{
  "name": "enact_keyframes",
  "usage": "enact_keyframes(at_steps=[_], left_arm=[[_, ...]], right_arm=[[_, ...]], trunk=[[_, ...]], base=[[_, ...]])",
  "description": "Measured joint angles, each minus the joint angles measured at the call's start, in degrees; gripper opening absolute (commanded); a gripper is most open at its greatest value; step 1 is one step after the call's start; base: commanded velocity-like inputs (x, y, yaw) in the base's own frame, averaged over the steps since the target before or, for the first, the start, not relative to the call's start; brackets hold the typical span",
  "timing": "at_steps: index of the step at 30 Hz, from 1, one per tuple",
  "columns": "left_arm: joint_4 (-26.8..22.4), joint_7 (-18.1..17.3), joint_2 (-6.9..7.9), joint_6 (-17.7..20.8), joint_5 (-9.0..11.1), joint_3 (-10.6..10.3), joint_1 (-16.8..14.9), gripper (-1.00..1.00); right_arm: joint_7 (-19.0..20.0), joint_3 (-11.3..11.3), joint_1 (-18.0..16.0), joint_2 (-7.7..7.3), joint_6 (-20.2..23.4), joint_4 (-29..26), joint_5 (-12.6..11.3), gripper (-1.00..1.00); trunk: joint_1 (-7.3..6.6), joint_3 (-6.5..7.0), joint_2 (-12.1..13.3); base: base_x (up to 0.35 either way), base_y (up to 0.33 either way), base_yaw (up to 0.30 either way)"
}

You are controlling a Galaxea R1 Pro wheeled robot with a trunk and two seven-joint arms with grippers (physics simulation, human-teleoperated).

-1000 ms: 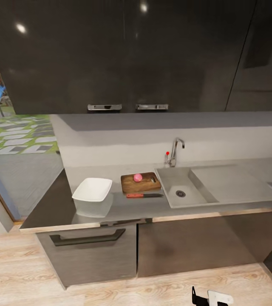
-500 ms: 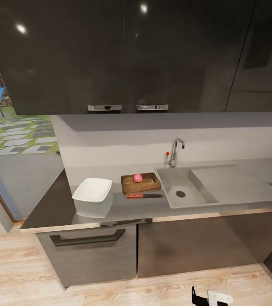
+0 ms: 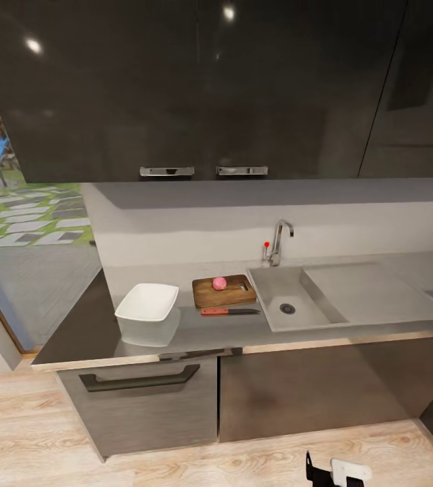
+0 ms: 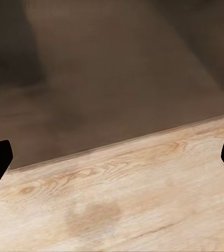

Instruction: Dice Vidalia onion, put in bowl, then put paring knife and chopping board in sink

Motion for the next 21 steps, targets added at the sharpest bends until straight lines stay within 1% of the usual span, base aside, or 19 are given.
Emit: enact_keyframes(at_steps=[4,6,7,8,9,11,12,13,14,16,17,18,19,21], left_arm=[[0.0,0.0,0.00,0.0,0.0,0.0,0.0,1.00],[0.0,0.0,0.00,0.0,0.0,0.0,0.0,1.00],[0.0,0.0,0.00,0.0,0.0,-0.1,0.0,1.00],[0.0,0.0,0.00,0.0,0.0,-0.1,0.0,1.00],[0.0,0.0,0.00,0.0,0.0,-0.1,0.0,1.00],[0.0,0.0,0.00,0.0,0.0,-0.1,0.0,1.00],[0.0,0.0,0.00,0.0,0.0,-0.1,0.0,1.00],[0.0,0.0,0.00,0.0,0.0,-0.1,0.0,1.00],[0.0,0.0,0.00,0.0,0.0,-0.1,0.0,1.00],[0.0,0.0,0.00,0.0,0.0,-0.1,0.0,1.00],[0.0,0.0,0.00,0.0,0.0,-0.1,0.0,1.00],[0.0,0.0,0.00,0.0,0.0,-0.1,0.0,1.00],[0.0,0.0,0.00,0.0,0.0,-0.1,0.0,1.00],[0.0,0.0,0.00,0.0,0.0,-0.1,0.0,1.00]], right_arm=[[-0.3,-0.2,0.0,0.03,-2.4,-1.9,0.0,1.00],[-0.5,-0.1,0.0,0.13,-3.2,-5.1,0.0,1.00],[-0.6,-0.1,0.0,0.52,-3.3,-8.3,-0.1,1.00],[-0.7,-0.1,0.0,0.94,-3.2,-10.1,-0.1,1.00],[-0.8,0.1,0.0,2.20,-2.4,-13.9,0.0,1.00],[-0.8,0.1,0.0,4.01,-1.0,-18.3,0.0,1.00],[-0.8,0.1,0.0,5.96,1.0,-22.8,0.2,1.00],[-0.8,0.1,0.0,7.02,2.3,-25.2,0.1,1.00],[-0.8,0.1,0.0,8.13,4.9,-29.7,0.2,1.00],[-0.8,0.0,0.0,8.17,7.8,-34.2,0.1,1.00],[-0.7,0.1,0.0,8.17,10.9,-38.0,0.0,1.00],[-0.7,0.1,0.0,8.17,12.5,-39.9,0.0,1.00],[-0.7,0.3,0.0,8.17,15.8,-43.1,0.0,1.00],[-0.7,0.7,0.0,8.17,19.1,-46.3,-0.1,1.00]], trunk=[[0.00,0.00,0.0],[0.00,0.00,0.0],[0.00,0.01,0.0],[0.00,0.00,0.0],[0.00,0.01,0.0],[0.00,0.00,0.0],[0.00,0.01,0.0],[0.00,0.00,0.0],[0.00,0.01,0.0],[0.00,0.00,0.0],[0.00,0.01,0.0],[0.00,0.00,0.0],[0.00,0.01,0.0],[0.00,0.00,0.0]], base=[[0.000,0.000,0.000],[0.000,0.000,0.000],[0.000,0.000,0.000],[0.000,0.000,0.000],[0.000,0.000,0.000],[0.000,0.000,0.000],[0.000,0.000,0.000],[0.000,0.000,0.000],[0.000,0.000,0.000],[0.000,0.000,0.000],[0.000,0.000,0.000],[0.000,0.000,0.000],[0.000,0.000,0.000],[0.000,0.000,0.000]])
